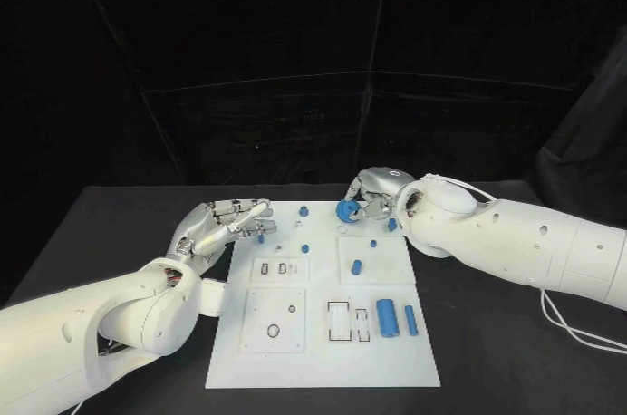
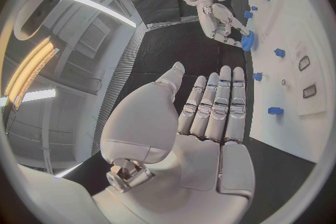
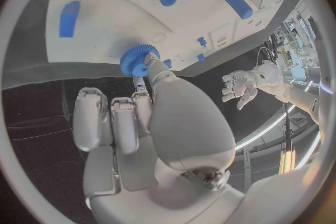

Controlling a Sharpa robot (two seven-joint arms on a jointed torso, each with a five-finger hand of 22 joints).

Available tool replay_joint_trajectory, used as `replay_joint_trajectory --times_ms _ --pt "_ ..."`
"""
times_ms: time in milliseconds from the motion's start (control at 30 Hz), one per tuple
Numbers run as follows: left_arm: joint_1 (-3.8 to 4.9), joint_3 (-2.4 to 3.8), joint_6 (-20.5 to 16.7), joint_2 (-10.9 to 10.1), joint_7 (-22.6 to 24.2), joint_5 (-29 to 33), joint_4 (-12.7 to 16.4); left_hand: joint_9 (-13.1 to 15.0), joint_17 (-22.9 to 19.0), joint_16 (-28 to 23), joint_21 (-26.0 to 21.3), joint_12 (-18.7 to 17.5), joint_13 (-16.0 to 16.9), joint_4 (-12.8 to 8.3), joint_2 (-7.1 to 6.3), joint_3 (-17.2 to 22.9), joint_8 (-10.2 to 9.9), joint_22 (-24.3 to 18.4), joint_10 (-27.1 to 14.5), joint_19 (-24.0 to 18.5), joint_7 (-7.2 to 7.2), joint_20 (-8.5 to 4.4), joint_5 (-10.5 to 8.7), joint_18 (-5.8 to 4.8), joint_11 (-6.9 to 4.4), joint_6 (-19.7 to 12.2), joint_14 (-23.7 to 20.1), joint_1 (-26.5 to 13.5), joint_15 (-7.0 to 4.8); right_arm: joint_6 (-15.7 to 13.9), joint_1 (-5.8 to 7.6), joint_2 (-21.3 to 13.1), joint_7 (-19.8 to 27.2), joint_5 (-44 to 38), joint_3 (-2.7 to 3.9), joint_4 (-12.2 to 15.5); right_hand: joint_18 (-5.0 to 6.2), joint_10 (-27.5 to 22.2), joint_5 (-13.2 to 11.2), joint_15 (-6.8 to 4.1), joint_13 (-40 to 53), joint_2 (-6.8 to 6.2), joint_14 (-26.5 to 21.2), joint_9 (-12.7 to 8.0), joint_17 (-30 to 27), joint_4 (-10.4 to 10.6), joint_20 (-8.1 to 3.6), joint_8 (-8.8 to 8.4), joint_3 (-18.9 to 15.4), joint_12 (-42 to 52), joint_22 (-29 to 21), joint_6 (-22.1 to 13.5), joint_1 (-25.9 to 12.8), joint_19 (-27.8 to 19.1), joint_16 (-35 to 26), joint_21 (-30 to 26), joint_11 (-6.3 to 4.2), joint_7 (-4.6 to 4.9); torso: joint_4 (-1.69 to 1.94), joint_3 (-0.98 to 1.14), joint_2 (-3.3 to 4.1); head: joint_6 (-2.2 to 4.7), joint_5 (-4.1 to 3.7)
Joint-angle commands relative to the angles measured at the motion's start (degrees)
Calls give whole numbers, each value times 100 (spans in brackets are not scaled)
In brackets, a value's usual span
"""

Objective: Assemble the parts on the task board

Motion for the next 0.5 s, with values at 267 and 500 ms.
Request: replay_joint_trajectory --times_ms 267,500 --pt "7 5 86 27 23 -32 5 -3 -7 -38 -29 -29 -6 -53 30 21 -42 -11 6 31 77 23 24 32 -5 14 23 24 32 -376 15 573 -115 -262 5 -52 -107 157 -39 -33 439 -96 431 234 727 68 3 -45 144 -40 188 417 -252 42 -1 34 -156 -155 25 -9 3 8 -18" --pt "8 5 92 42 21 -32 -4 -3 -7 -38 -29 -29 -6 -53 30 21 -42 -11 6 31 77 23 24 32 -5 14 23 24 32 -220 -40 998 -96 -321 2 -313 -107 151 -57 -30 433 -107 430 231 724 68 4 -64 171 -51 191 409 -280 43 -3 35 -153 -151 10 -4 9 -3 5"
